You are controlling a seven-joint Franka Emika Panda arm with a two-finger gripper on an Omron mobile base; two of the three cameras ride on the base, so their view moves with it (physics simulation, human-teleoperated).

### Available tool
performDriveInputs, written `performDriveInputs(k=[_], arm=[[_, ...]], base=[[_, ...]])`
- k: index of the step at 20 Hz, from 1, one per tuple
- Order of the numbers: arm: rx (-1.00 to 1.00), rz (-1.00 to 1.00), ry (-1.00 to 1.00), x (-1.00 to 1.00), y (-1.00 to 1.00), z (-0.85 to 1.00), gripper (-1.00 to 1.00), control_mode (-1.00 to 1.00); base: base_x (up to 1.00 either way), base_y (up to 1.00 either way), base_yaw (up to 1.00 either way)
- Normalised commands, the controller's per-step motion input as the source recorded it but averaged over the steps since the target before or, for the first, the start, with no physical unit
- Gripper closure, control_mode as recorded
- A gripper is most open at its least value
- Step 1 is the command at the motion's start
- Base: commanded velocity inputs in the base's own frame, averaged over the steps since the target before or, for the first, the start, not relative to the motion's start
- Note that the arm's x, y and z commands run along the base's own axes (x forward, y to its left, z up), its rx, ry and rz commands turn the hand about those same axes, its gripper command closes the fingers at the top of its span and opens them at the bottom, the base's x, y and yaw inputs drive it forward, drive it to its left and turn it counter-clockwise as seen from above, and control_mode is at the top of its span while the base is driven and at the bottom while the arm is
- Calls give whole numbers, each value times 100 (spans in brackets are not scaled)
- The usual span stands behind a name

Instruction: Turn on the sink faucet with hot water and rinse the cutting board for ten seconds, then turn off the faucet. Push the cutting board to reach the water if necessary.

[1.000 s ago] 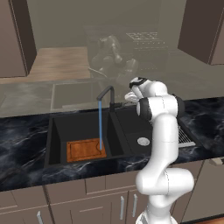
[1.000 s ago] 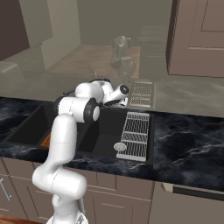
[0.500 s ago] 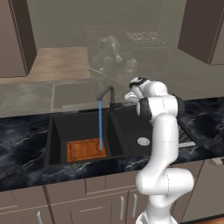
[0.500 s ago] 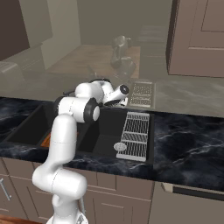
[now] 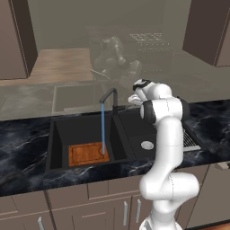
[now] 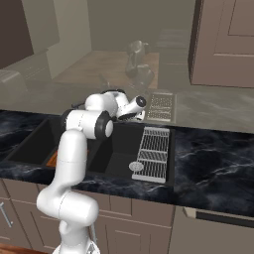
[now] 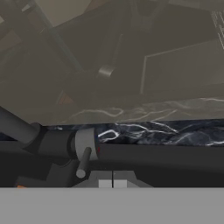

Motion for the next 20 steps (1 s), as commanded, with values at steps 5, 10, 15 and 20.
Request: performDriveInputs(k=[5,10,15,20], arm=[[0,0,0,0,0,0,100,-100],[0,0,0,0,0,0,100,-100],[0,0,0,0,0,0,100,-100],[0,0,0,0,0,0,100,-100]], base=[[0,0,0],[0,0,0],[0,0,0],[0,0,0]])
